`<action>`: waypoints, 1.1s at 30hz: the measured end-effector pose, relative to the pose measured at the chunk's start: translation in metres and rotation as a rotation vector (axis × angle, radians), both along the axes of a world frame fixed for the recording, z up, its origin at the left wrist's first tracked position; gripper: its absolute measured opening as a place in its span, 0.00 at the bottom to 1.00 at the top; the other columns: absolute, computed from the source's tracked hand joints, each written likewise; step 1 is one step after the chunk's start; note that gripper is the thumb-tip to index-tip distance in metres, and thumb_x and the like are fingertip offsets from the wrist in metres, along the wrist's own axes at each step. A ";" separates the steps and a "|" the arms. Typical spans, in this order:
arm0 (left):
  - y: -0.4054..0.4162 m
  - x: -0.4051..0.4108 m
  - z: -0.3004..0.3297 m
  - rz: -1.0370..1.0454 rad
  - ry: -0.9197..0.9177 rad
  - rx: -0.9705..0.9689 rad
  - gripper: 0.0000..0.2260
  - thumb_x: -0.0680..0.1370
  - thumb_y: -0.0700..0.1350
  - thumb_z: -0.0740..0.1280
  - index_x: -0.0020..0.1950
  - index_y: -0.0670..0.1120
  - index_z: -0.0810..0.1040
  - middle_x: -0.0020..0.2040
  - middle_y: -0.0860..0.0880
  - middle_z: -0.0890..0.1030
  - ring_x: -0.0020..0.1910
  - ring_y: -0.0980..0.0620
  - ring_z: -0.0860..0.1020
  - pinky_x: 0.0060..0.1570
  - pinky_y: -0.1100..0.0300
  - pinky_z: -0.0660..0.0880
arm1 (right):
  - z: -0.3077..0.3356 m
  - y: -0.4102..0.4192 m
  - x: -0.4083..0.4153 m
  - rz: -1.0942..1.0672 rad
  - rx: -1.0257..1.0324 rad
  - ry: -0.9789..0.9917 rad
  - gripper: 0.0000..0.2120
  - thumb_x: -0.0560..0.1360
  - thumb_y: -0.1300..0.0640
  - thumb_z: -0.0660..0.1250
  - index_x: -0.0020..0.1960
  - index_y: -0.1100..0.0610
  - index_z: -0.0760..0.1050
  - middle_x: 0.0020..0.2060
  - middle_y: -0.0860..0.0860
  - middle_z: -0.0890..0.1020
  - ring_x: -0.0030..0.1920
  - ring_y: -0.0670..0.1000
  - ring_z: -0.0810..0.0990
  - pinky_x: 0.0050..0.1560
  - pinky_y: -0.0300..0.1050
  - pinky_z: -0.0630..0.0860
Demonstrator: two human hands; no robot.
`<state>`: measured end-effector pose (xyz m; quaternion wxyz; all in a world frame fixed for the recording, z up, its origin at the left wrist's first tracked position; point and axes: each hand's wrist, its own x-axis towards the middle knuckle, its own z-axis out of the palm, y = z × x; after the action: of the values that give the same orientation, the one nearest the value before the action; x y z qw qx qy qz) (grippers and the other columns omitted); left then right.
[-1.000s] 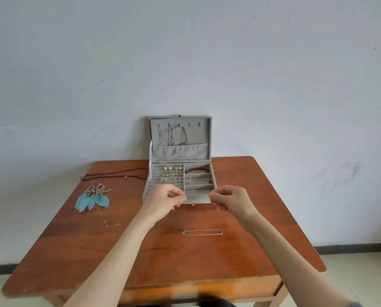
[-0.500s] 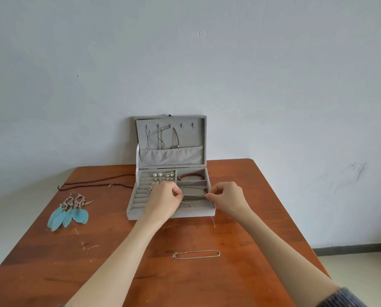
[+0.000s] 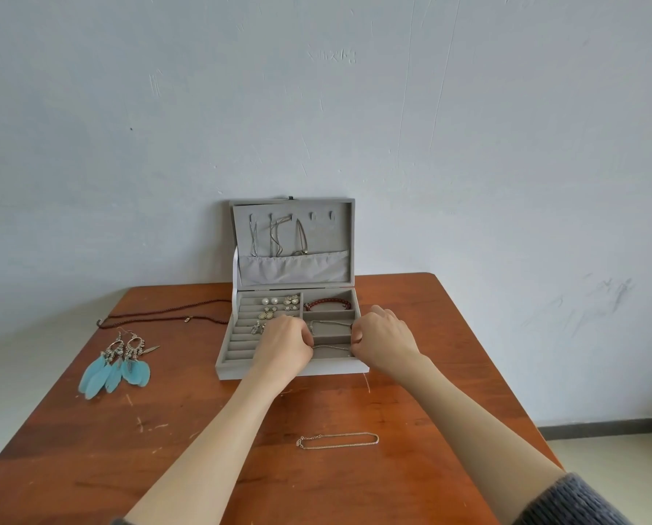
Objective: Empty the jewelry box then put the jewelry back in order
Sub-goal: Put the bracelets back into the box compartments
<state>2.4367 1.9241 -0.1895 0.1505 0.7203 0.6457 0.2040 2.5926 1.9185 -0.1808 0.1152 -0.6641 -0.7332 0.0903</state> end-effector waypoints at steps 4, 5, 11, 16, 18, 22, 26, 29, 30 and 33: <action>0.002 -0.001 -0.002 -0.003 0.012 -0.001 0.07 0.73 0.36 0.67 0.46 0.45 0.83 0.49 0.44 0.81 0.45 0.47 0.80 0.42 0.59 0.76 | -0.001 0.002 -0.001 0.004 0.004 -0.021 0.10 0.73 0.60 0.64 0.51 0.56 0.80 0.53 0.54 0.74 0.55 0.56 0.71 0.52 0.47 0.69; 0.002 -0.001 -0.002 -0.008 0.017 0.003 0.07 0.74 0.36 0.67 0.46 0.45 0.83 0.49 0.44 0.81 0.45 0.47 0.80 0.42 0.58 0.77 | -0.001 0.002 0.000 0.007 0.012 -0.023 0.10 0.73 0.60 0.64 0.52 0.55 0.80 0.53 0.54 0.74 0.55 0.56 0.71 0.52 0.47 0.69; 0.002 -0.004 -0.005 -0.035 0.061 0.079 0.06 0.74 0.43 0.69 0.50 0.45 0.83 0.53 0.44 0.79 0.57 0.47 0.74 0.53 0.52 0.75 | -0.003 -0.003 0.002 0.025 0.087 0.005 0.09 0.74 0.54 0.65 0.52 0.55 0.79 0.53 0.54 0.74 0.55 0.55 0.72 0.53 0.47 0.70; 0.002 -0.004 -0.001 -0.059 0.221 0.044 0.09 0.76 0.47 0.66 0.53 0.48 0.82 0.61 0.45 0.76 0.64 0.45 0.69 0.57 0.52 0.72 | -0.003 -0.006 0.007 0.072 0.051 -0.076 0.14 0.78 0.49 0.59 0.57 0.53 0.78 0.57 0.53 0.73 0.59 0.55 0.69 0.58 0.51 0.68; 0.003 -0.004 0.002 -0.095 0.311 0.011 0.11 0.77 0.50 0.64 0.56 0.49 0.81 0.62 0.45 0.75 0.66 0.43 0.66 0.62 0.51 0.68 | -0.002 -0.008 0.008 0.077 0.028 -0.088 0.15 0.79 0.49 0.57 0.59 0.53 0.78 0.57 0.54 0.73 0.60 0.55 0.69 0.59 0.51 0.68; -0.002 -0.010 0.008 -0.187 0.345 -0.031 0.15 0.79 0.52 0.60 0.60 0.49 0.78 0.61 0.44 0.72 0.66 0.42 0.64 0.64 0.50 0.65 | 0.002 -0.016 0.007 0.094 0.007 -0.123 0.16 0.80 0.50 0.54 0.58 0.54 0.77 0.56 0.54 0.73 0.58 0.56 0.69 0.58 0.51 0.69; -0.018 -0.025 0.013 -0.246 0.126 0.041 0.13 0.79 0.51 0.60 0.60 0.49 0.76 0.56 0.48 0.71 0.57 0.51 0.70 0.54 0.59 0.69 | 0.007 -0.024 0.005 0.076 0.105 -0.064 0.15 0.80 0.52 0.55 0.60 0.54 0.76 0.58 0.54 0.73 0.59 0.55 0.70 0.58 0.50 0.69; -0.029 -0.043 0.019 -0.244 0.038 0.125 0.11 0.79 0.50 0.60 0.58 0.49 0.75 0.51 0.53 0.71 0.51 0.56 0.72 0.50 0.62 0.71 | 0.013 -0.028 -0.004 0.095 0.207 0.040 0.14 0.79 0.54 0.55 0.59 0.57 0.74 0.55 0.55 0.75 0.56 0.55 0.72 0.55 0.47 0.70; -0.031 -0.050 0.021 -0.242 0.023 0.153 0.10 0.79 0.50 0.60 0.57 0.49 0.75 0.50 0.54 0.71 0.49 0.57 0.73 0.49 0.62 0.71 | 0.015 -0.029 -0.009 0.112 0.232 0.070 0.13 0.79 0.55 0.55 0.58 0.58 0.74 0.54 0.55 0.75 0.55 0.55 0.73 0.53 0.45 0.70; -0.039 -0.071 0.022 -0.232 -0.005 0.216 0.08 0.79 0.50 0.60 0.54 0.49 0.74 0.48 0.57 0.72 0.45 0.61 0.72 0.45 0.67 0.70 | 0.017 -0.032 -0.027 0.180 0.270 0.123 0.12 0.79 0.54 0.57 0.56 0.58 0.74 0.52 0.53 0.77 0.53 0.53 0.74 0.51 0.43 0.69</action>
<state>2.3653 1.8855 -0.1677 0.0964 0.8015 0.5320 0.2555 2.5656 1.8864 -0.1636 0.2395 -0.5677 -0.7866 0.0416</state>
